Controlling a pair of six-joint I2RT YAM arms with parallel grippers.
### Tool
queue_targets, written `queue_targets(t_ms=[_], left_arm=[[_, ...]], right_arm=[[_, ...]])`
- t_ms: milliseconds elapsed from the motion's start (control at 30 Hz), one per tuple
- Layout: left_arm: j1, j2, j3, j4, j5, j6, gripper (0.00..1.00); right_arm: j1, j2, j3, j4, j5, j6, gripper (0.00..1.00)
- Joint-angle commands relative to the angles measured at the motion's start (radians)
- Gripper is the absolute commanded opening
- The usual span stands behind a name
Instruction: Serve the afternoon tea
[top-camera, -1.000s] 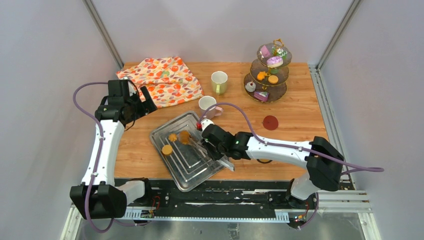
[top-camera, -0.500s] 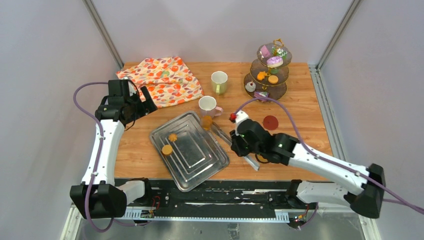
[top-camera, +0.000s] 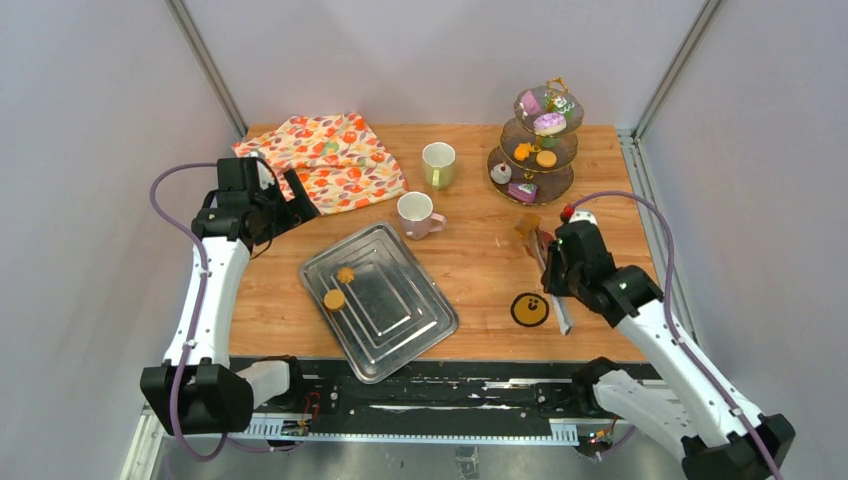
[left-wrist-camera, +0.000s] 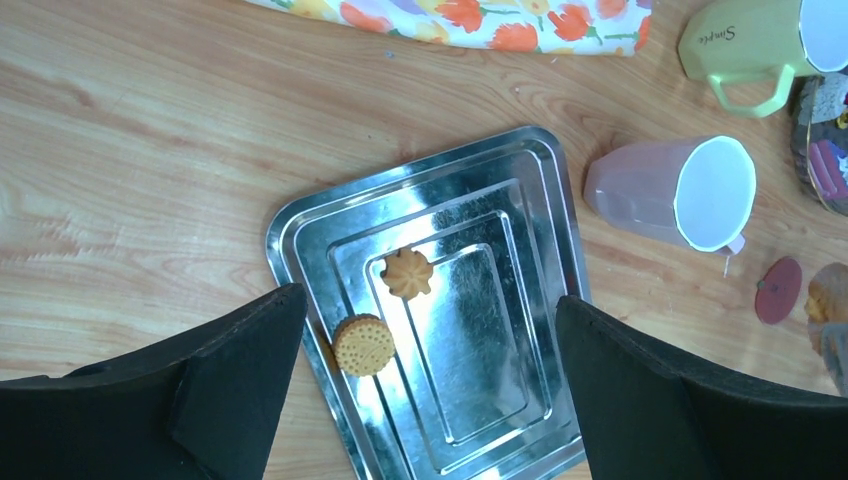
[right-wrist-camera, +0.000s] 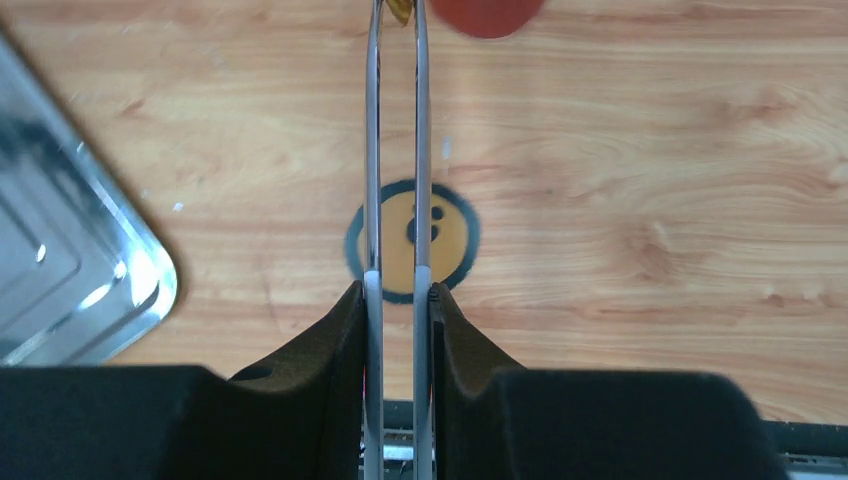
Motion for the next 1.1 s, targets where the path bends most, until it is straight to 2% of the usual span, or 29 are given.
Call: queue_targets(t_ms=[0, 267, 467, 700, 1067], left_arm=[[-0.006, -0.014, -0.015, 0.026, 0.033, 0.008, 1.0], [-0.006, -0.003, -0.01, 0.037, 0.028, 0.015, 1.0], [-0.007, 0.017, -0.002, 0.045, 0.031, 0.016, 1.0], [-0.006, 0.033, 0.006, 0.048, 0.022, 0.02, 1.0], [-0.006, 0.06, 0.015, 0.066, 0.02, 0.01, 1.0]], right_arm=[[-0.194, 0.05, 0.065, 0.043, -0.026, -0.039, 0.01], [-0.497, 0.13, 0.127, 0.192, -0.169, -0.11, 0.01], [-0.621, 0.234, 0.12, 0.43, -0.286, -0.067, 0.01], [-0.653, 0.419, 0.153, 0.636, -0.354, -0.043, 0.01], [-0.653, 0.768, 0.304, 0.715, -0.51, -0.042, 0.01]])
